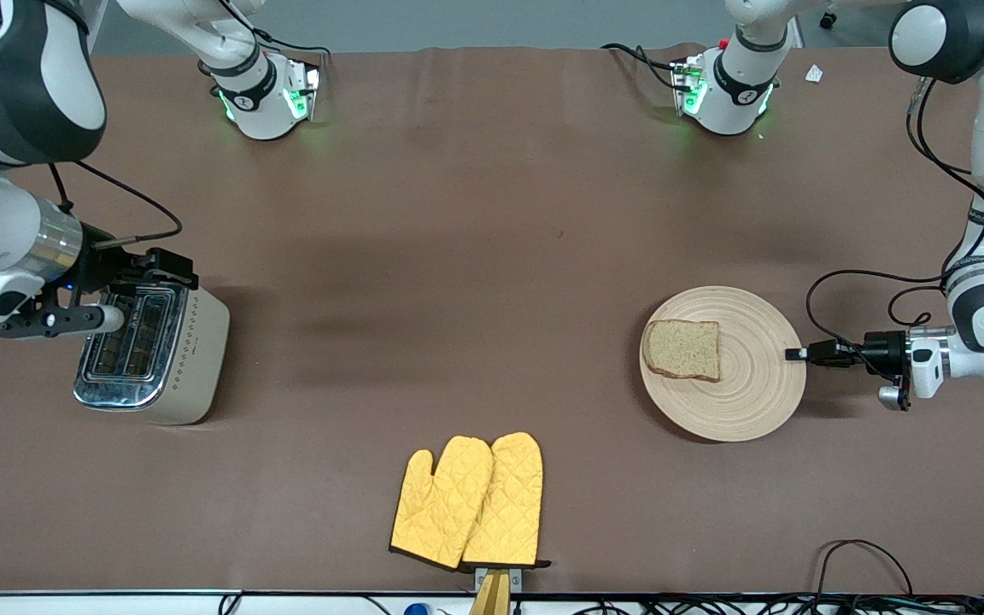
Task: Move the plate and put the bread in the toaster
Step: 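Push the plate with the left gripper while the right gripper nears the toaster, then push the plate toward the toaster while the right gripper lowers to the bread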
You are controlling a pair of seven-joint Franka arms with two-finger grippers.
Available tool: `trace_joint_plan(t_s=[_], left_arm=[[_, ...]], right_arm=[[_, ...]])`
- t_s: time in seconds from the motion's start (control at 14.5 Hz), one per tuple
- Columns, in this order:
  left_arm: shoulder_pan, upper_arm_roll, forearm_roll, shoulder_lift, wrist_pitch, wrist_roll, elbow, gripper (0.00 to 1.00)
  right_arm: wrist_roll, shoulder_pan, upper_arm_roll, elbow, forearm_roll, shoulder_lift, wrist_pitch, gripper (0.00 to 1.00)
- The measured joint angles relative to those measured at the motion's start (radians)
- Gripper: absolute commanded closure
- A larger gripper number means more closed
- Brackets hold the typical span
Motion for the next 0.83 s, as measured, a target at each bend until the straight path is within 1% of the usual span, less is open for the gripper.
trace_joint_plan(t_s=[0.14,0.28,0.41,0.62,0.83], left_arm=[[-0.002,-0.036,0.000,0.000,0.005,-0.001,0.004,1.00],[-0.007,-0.087,0.001,0.000,0.017,-0.021,0.006,1.00],[-0.014,-0.148,0.002,0.000,0.029,-0.095,0.006,1.00],[-0.020,-0.260,-0.010,0.000,0.055,-0.228,0.007,1.00],[-0.069,-0.338,-0.046,0.000,0.115,-0.318,0.008,0.99]], right_arm=[[0.025,0.019,0.000,-0.011,0.001,0.010,0.031,0.00],[0.039,0.035,0.000,-0.041,0.001,0.011,0.077,0.00],[0.044,0.039,0.000,-0.062,0.006,0.013,0.100,0.00],[0.051,0.039,-0.002,-0.077,0.044,0.023,0.121,0.00],[0.087,0.045,-0.001,-0.123,0.054,0.035,0.199,0.00]])
